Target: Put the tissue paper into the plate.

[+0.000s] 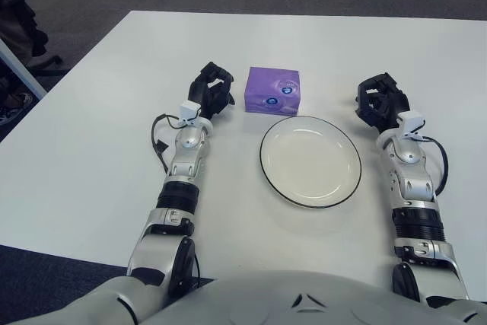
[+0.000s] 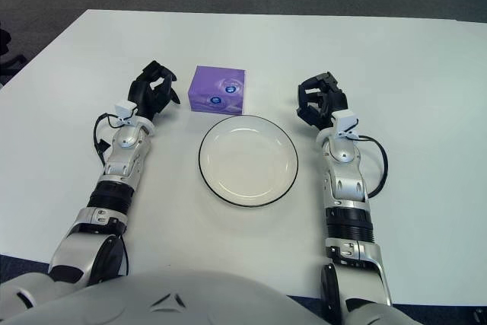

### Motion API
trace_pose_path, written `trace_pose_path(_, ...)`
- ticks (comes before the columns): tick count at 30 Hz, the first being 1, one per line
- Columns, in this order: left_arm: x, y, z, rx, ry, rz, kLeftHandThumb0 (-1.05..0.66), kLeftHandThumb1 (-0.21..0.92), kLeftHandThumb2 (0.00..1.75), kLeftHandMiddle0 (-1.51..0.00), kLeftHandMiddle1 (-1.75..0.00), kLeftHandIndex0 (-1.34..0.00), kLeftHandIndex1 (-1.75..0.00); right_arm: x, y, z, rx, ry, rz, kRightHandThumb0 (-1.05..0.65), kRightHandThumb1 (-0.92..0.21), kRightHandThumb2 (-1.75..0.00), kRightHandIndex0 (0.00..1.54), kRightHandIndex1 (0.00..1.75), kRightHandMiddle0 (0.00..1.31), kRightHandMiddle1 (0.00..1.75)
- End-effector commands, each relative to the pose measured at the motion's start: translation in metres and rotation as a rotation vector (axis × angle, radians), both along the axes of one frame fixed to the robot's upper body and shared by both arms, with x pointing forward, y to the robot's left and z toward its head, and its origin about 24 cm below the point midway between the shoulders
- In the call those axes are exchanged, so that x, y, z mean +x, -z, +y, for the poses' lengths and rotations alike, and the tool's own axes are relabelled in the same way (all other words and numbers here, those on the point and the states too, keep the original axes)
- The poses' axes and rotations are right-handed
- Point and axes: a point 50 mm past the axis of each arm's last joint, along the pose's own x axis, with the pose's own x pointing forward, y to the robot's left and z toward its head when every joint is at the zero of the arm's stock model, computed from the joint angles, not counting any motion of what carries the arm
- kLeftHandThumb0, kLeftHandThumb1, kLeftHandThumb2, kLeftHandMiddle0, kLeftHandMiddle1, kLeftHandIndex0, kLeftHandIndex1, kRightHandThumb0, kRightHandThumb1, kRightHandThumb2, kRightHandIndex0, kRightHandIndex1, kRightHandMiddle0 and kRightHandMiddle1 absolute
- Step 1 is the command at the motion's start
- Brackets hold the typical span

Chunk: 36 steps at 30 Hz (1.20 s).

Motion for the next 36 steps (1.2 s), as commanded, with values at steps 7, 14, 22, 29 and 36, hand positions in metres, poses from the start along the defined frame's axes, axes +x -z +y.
trace_pose_path(7, -0.027, 0.050, 0.008, 0.050, -0.078, 0.140, -0.26, 0.92, 0.41, -0.88, -1.75, -0.61, -1.75, -0.023, 0.043, -0.001, 0.063, 0.028, 0.132, -0.38, -0.70, -0.82, 0.87, 1.75, 0.34, 1.75)
trace_pose_path(14, -0.023, 0.030, 0.003, 0.127, -0.098, -0.018, -0.26, 0.92, 0.39, -0.86, -1.75, -0.60, -1.75, -0.023, 0.044, -0.003, 0.062, 0.027, 0.131, -0.38, -0.70, -0.81, 0.87, 1.75, 0.34, 1.75)
trace_pose_path(22, -0.019, 0.007, -0.004, 0.358, -0.180, -0.265, -0.34, 0.86, 0.52, -0.66, -1.75, -0.36, -1.70, -0.022, 0.045, -0.004, 0.062, 0.026, 0.132, -0.38, -0.70, -0.81, 0.87, 1.75, 0.34, 1.75)
trace_pose_path(29, -0.017, -0.003, -0.008, 0.590, -0.163, -0.458, -0.35, 0.91, 0.42, -0.51, -1.74, -0.33, -1.63, -0.020, 0.045, -0.006, 0.062, 0.025, 0.134, -0.38, -0.70, -0.81, 0.87, 1.75, 0.33, 1.75)
trace_pose_path(36, -0.018, -0.037, -0.027, 0.720, -0.112, -0.718, -0.35, 0.92, 0.38, -0.51, -1.69, -0.35, -1.60, -0.020, 0.045, -0.006, 0.060, 0.022, 0.141, -0.38, -0.70, -0.81, 0.88, 1.75, 0.33, 1.75)
